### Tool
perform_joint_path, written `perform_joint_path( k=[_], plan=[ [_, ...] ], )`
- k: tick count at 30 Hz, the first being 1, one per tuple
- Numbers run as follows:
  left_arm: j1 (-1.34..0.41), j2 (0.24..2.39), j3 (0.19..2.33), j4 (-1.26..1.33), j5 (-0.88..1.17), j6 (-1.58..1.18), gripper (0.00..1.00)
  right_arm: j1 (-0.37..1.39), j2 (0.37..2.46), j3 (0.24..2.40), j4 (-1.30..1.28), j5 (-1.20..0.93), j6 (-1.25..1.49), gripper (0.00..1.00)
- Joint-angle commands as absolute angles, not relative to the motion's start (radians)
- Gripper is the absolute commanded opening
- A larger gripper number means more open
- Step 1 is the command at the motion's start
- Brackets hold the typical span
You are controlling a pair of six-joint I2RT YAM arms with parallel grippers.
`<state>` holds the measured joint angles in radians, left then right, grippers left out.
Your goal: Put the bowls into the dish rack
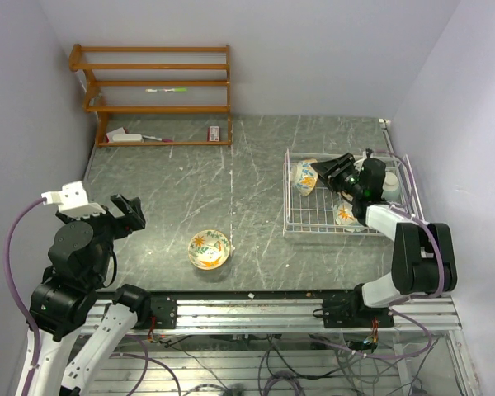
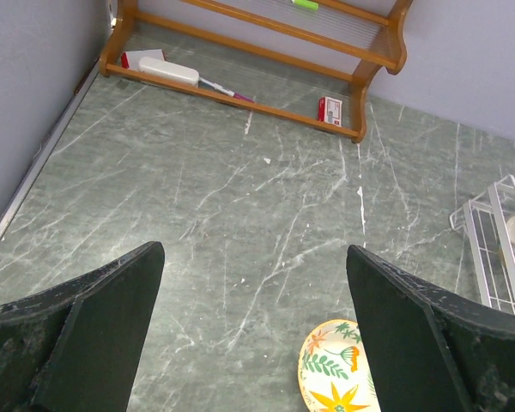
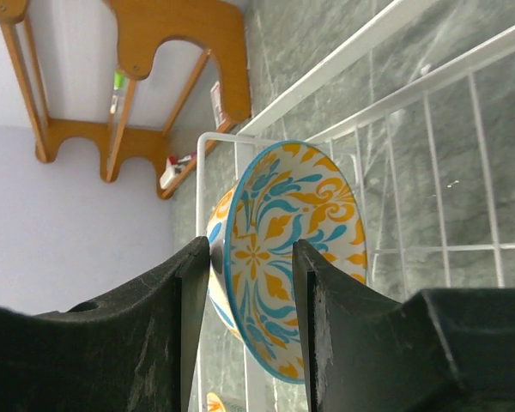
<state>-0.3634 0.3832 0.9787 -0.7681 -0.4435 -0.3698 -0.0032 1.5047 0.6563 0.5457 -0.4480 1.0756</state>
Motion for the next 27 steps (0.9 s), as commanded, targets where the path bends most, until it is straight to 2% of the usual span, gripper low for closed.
perform_joint_path(
  k=[1,27],
  plan=[
    [-0.356,0.367,0.994,-0.759,-0.451,-0.360,0.98,-0.004,1.442,0.667,0.416,-0.342,0.993,0.43],
    [-0.356,0.373,0.980,-0.747,-0.440,-0.358,0.98,-0.015,1.358,0.715,0.203,-0.189,0.846,0.44]
  ],
)
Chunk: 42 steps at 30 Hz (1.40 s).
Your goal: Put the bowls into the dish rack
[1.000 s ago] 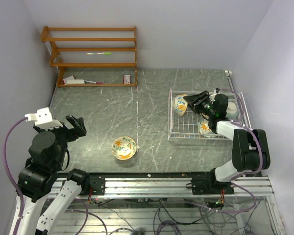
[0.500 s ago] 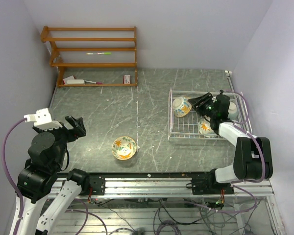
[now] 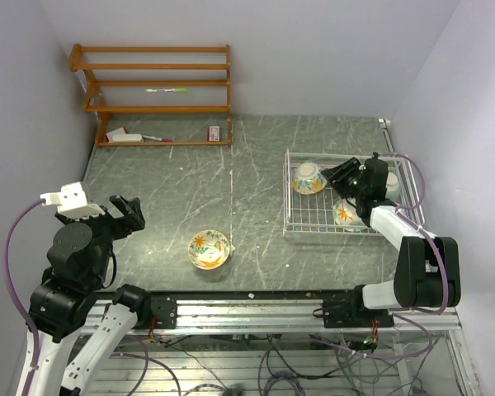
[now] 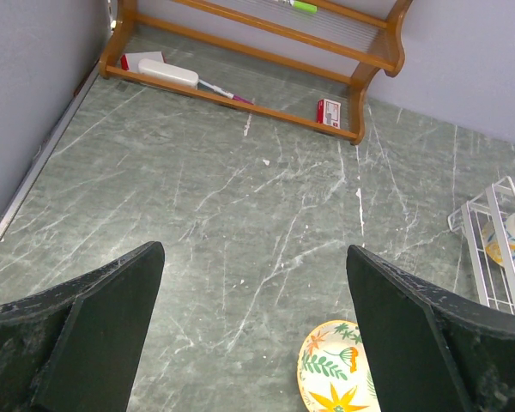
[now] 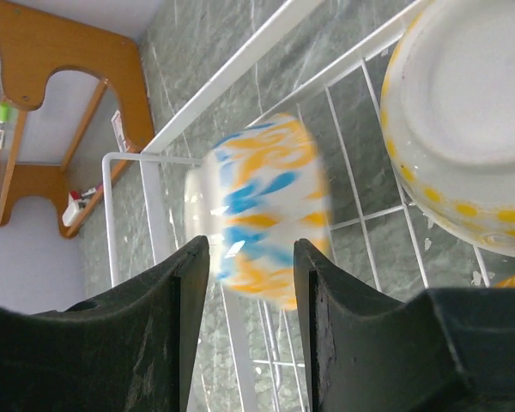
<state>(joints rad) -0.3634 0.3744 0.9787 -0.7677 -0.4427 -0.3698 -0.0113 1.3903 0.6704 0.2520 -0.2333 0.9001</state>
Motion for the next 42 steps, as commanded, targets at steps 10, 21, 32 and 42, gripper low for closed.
perform_joint_path(
  k=[10,21,32,42],
  plan=[
    [-0.356,0.366,0.972,-0.741,-0.437,-0.357,0.98,-0.015,1.350,0.727,0.166,-0.207,0.794,0.45],
    [-0.356,0.375,0.977,-0.737,-0.441,-0.358,0.98,0.207,1.214,0.883,-0.050,-0.041,0.599,0.61],
    [-0.356,0.395,1.124,-0.794,-0.465,-0.365,0.98,0.863,1.306,1.076,-0.143,0.036,0.345,0.64],
    [-0.356,0.362,1.208,-0.855,-0.518,-0.352,0.98,1.266,1.546,1.156,-0.215,0.077,0.158,0.65]
  ],
)
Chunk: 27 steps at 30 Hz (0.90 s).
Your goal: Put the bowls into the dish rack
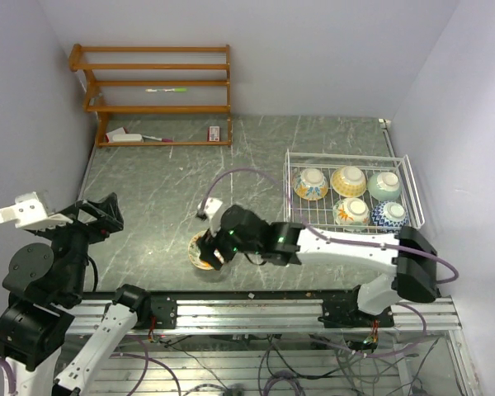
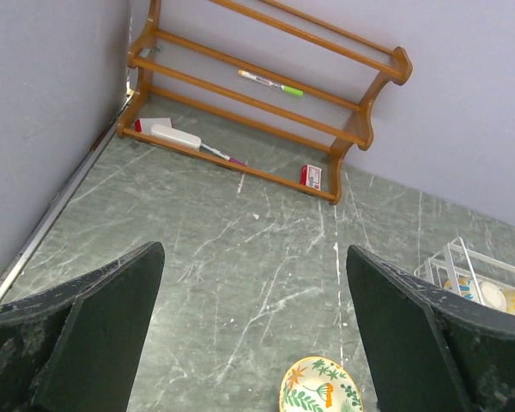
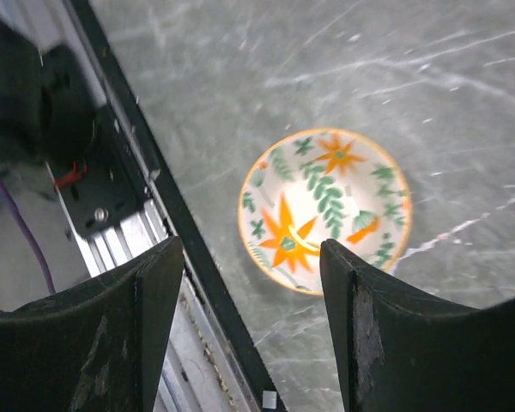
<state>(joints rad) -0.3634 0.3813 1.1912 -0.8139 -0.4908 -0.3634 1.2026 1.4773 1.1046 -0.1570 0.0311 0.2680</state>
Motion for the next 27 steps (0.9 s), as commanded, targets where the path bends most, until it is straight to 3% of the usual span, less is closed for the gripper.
perform_joint_path(
  k=[1,8,21,24,27],
  plan=[
    [-0.356,0.355,1.205,-0.857,-0.516,-0.354,0.98,1.275,1.562,1.164,-0.216,0.070,0.146,0.64],
    [-0.355,0.333,1.208,-0.890,-0.527,-0.362,0.98,1.322,1.687,1.216,-0.224,-0.007,0.071,0.61],
    [-0.356,0.306,1.196,-0.905,-0.549,-0.365,0.98,1.341,1.847,1.274,-0.226,0.064,0.048,0.54],
    [-0.356,0.305,1.190,-0.905,-0.548,-0.366,0.98,1.341,1.870,1.279,-0.229,0.097,0.049,0.51],
    [-0.356,0.304,1.183,-0.907,-0.552,-0.367,0.98,1.342,1.891,1.288,-0.239,0.135,0.052,0.40]
  ],
)
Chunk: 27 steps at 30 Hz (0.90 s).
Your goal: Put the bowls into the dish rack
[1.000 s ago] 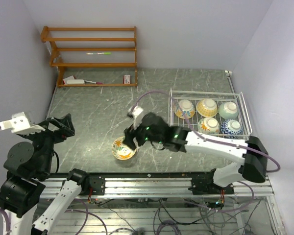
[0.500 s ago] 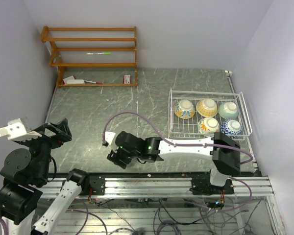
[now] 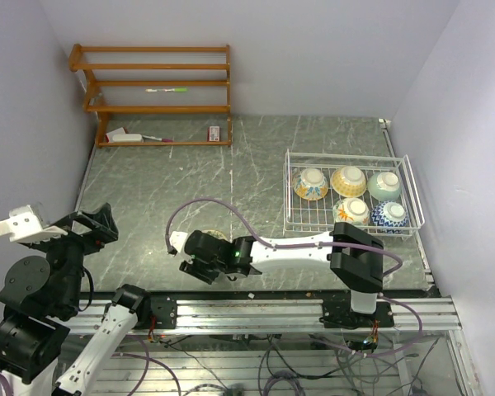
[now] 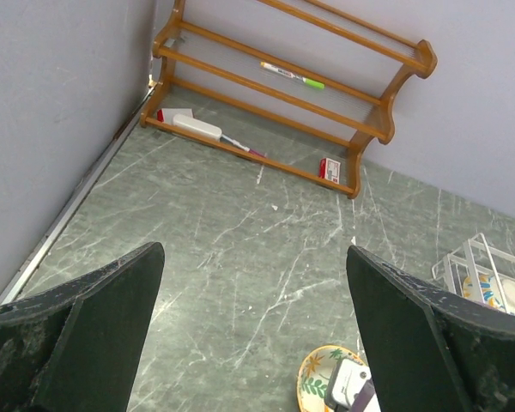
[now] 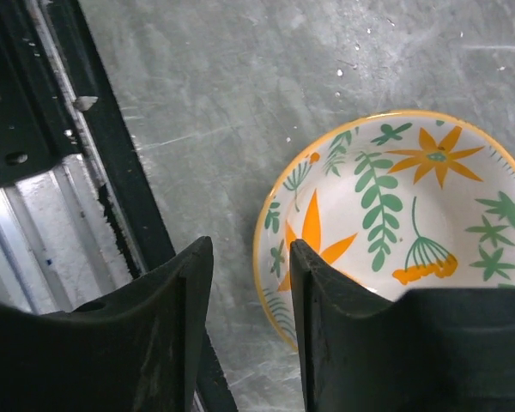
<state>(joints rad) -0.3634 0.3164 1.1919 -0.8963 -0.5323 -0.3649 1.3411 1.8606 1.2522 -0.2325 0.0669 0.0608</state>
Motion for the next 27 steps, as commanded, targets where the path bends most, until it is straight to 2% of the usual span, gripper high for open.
perform_joint_path(
  k=[1,4,6,7,13,18,27],
  plan=[
    [-0.356,0.303,1.179,-0.907,-0.554,-0.368,0.98,1.342,1.896,1.289,-0.241,0.143,0.051,0.38],
    [-0.356,0.299,1.171,-0.902,-0.552,-0.369,0.98,1.342,1.901,1.289,-0.247,0.158,0.049,0.31],
    [-0.356,0.299,1.169,-0.900,-0.552,-0.368,0.98,1.342,1.899,1.285,-0.244,0.170,0.054,0.15],
    [-0.356,0.300,1.169,-0.900,-0.551,-0.368,0.98,1.342,1.893,1.281,-0.238,0.175,0.055,0.12],
    [-0.356,0.304,1.172,-0.898,-0.550,-0.368,0.98,1.342,1.846,1.249,-0.205,0.200,0.088,0.00],
    [-0.356,0.306,1.183,-0.900,-0.544,-0.366,0.98,1.323,1.685,1.166,-0.098,0.161,0.157,0.00],
    [-0.356,0.314,1.198,-0.888,-0.527,-0.362,0.98,1.145,1.310,0.923,0.247,-0.154,0.367,0.00]
  ],
)
